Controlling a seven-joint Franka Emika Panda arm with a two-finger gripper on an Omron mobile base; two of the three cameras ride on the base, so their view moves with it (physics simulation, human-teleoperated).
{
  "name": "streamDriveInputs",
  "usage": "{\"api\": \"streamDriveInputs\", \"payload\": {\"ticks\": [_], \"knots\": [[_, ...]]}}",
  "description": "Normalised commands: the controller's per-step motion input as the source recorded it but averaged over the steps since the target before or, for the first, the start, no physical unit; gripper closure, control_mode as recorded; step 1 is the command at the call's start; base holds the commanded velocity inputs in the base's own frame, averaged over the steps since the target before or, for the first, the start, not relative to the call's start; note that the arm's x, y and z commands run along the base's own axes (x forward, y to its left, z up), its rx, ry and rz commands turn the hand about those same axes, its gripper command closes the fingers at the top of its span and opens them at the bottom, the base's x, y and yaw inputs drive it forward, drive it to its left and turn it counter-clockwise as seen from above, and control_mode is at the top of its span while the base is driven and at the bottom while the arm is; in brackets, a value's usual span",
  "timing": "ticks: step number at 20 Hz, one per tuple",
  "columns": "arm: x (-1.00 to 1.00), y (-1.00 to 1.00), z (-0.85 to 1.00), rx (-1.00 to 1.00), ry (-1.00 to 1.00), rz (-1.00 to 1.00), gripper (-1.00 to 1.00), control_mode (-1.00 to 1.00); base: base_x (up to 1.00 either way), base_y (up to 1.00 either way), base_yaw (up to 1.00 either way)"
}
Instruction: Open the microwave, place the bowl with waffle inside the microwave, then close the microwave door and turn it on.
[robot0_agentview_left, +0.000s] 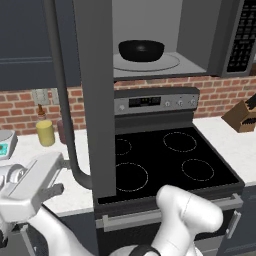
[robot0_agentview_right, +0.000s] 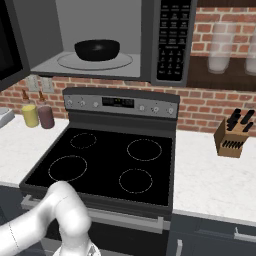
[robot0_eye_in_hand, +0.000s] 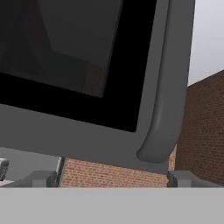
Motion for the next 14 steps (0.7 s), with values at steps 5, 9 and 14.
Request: {"api": "streamDriveInputs", "payload": {"ticks": [5,9,14], "knots": [[-0.09,-0.40,0.20,0.00,0.00,0.03,-1.00,-1.00,0.00,0.00,0.00],[0.01,-0.31,0.17,0.01,0.00,0.13,-1.00,-1.00,0.00,0.00,0.00],[0.02,-0.30,0.13,0.01,0.00,0.10,-1.00,-1.00,0.00,0.00,0.00]]}}
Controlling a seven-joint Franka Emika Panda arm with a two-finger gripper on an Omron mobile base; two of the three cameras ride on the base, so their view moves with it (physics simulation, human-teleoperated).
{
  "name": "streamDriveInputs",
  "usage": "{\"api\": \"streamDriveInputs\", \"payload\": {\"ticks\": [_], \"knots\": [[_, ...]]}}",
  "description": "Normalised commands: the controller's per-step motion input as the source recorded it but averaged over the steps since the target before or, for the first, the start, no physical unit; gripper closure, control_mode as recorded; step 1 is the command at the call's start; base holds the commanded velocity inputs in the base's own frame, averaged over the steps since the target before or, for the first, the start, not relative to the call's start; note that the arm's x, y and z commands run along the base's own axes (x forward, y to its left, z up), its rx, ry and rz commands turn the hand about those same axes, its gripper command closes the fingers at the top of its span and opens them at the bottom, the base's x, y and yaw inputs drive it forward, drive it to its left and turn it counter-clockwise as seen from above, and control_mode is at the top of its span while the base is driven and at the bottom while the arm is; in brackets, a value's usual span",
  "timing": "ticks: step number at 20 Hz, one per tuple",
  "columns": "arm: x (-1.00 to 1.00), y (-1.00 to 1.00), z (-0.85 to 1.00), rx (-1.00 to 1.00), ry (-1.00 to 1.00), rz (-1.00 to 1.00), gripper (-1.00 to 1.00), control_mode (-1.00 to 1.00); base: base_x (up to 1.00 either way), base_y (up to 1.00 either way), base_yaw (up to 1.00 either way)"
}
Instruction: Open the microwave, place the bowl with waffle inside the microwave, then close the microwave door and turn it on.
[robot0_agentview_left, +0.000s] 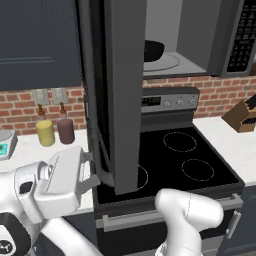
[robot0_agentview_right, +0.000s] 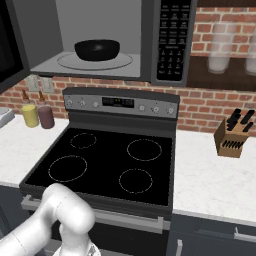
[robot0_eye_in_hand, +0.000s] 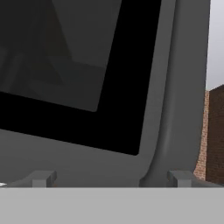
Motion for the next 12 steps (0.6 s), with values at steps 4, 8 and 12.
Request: {"api": "streamDriveInputs", "payload": {"ticks": [4,8,12], "knots": [[0.03,-0.27,0.11,0.02,0.00,0.04,-1.00,-1.00,0.00,0.00,0.00],[0.01,-0.52,0.13,0.05,0.00,0.06,-1.00,-1.00,0.00,0.00,0.00],[0.04,-0.62,0.12,0.06,0.01,0.09,-1.00,-1.00,0.00,0.00,0.00]]}}
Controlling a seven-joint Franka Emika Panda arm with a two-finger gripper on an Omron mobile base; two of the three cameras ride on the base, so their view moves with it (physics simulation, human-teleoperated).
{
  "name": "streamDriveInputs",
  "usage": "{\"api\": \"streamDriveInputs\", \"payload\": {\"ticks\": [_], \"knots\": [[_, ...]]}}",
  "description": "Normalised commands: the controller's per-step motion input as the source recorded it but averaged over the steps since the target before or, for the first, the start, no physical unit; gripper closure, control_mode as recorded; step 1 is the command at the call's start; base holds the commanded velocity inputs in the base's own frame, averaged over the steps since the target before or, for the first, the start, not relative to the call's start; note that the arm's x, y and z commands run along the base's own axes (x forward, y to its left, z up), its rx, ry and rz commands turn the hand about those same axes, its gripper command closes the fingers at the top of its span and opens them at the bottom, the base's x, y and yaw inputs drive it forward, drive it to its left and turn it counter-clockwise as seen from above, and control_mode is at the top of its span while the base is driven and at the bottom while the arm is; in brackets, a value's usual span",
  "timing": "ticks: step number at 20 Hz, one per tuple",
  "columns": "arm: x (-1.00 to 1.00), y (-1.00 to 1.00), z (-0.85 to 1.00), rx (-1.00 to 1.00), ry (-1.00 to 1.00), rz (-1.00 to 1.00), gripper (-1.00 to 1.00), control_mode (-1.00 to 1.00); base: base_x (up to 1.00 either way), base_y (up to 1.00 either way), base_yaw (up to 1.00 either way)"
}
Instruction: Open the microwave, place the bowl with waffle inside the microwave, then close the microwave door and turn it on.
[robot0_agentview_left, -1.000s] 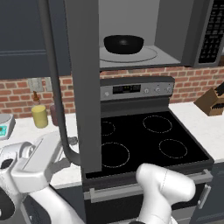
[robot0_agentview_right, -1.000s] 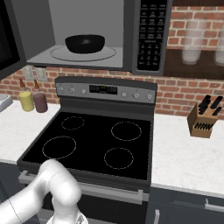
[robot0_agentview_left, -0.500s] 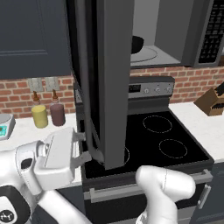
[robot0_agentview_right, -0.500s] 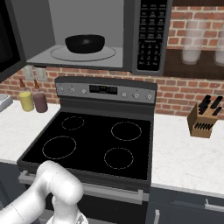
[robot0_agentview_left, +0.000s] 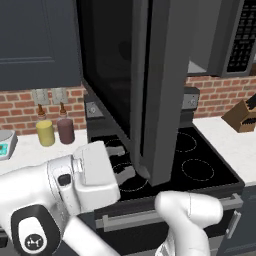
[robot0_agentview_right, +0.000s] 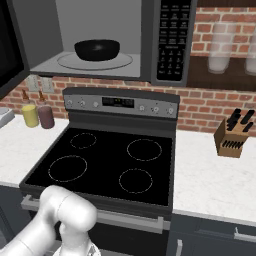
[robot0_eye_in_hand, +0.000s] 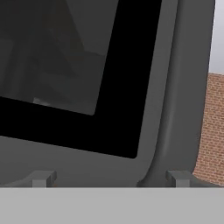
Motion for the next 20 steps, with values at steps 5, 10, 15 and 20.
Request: {"api": "streamDriveInputs", "payload": {"ticks": [5,10,15,20], "knots": [[0.06,-0.70,0.09,0.07,0.00,0.10,-1.00,-1.00,0.00,0.00,0.00],[0.03,-0.78,0.06,0.08,0.00,0.13,-1.00,-1.00,0.00,0.00,0.00],[0.09,-0.73,0.05,0.07,0.00,0.15,-1.00,-1.00,0.00,0.00,0.00],[0.22,-0.64,0.01,0.08,0.00,0.18,-1.00,-1.00,0.00,0.00,0.00]]}}
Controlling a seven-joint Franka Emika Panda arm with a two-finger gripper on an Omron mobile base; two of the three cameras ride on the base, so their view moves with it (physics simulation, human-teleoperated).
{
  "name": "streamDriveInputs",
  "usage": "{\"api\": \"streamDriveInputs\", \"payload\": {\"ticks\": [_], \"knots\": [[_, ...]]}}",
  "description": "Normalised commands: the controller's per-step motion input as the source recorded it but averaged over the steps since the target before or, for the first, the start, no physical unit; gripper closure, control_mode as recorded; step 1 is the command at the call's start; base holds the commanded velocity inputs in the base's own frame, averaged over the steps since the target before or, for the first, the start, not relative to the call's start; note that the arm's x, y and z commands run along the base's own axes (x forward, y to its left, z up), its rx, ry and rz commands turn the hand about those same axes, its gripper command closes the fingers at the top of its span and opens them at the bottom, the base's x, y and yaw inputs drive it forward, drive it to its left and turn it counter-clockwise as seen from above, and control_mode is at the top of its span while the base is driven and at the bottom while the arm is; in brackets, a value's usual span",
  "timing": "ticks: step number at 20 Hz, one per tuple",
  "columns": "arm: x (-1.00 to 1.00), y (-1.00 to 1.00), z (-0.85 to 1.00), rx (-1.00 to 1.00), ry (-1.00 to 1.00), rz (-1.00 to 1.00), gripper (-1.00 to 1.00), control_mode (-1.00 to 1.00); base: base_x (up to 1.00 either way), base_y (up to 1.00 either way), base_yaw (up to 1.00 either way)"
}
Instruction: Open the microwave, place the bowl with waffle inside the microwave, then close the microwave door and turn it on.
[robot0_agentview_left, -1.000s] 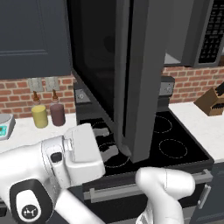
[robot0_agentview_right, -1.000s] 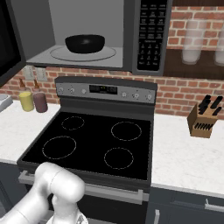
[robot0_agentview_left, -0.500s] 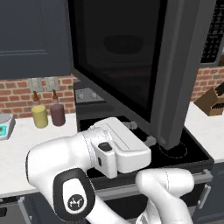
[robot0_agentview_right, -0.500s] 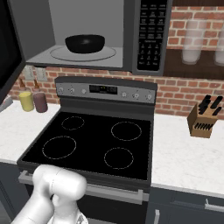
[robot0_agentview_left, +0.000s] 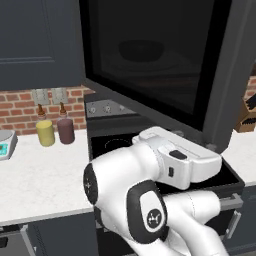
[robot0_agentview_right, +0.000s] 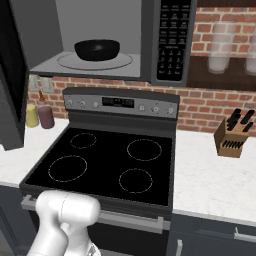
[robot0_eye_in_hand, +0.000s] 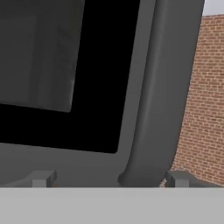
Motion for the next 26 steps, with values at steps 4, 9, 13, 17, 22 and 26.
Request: {"api": "streamDriveInputs", "payload": {"ticks": [4,9,13,17,22,26], "knots": [[0.31,-0.59,0.00,0.06,0.00,0.16,-1.00,-1.00,0.00,0.00,0.00],[0.37,-0.59,0.00,0.06,0.00,0.16,-1.00,-1.00,0.00,0.00,0.00],[0.41,-0.34,0.00,0.02,0.00,0.14,-1.00,-1.00,0.00,0.00,0.00],[0.62,-0.02,0.00,0.00,0.00,0.11,-1.00,-1.00,0.00,0.00,0.00],[0.68,0.00,0.00,0.00,0.00,0.09,-1.00,-1.00,0.00,0.00,0.00],[0.74,0.00,0.00,0.00,0.00,0.09,-1.00,-1.00,0.00,0.00,0.00]]}}
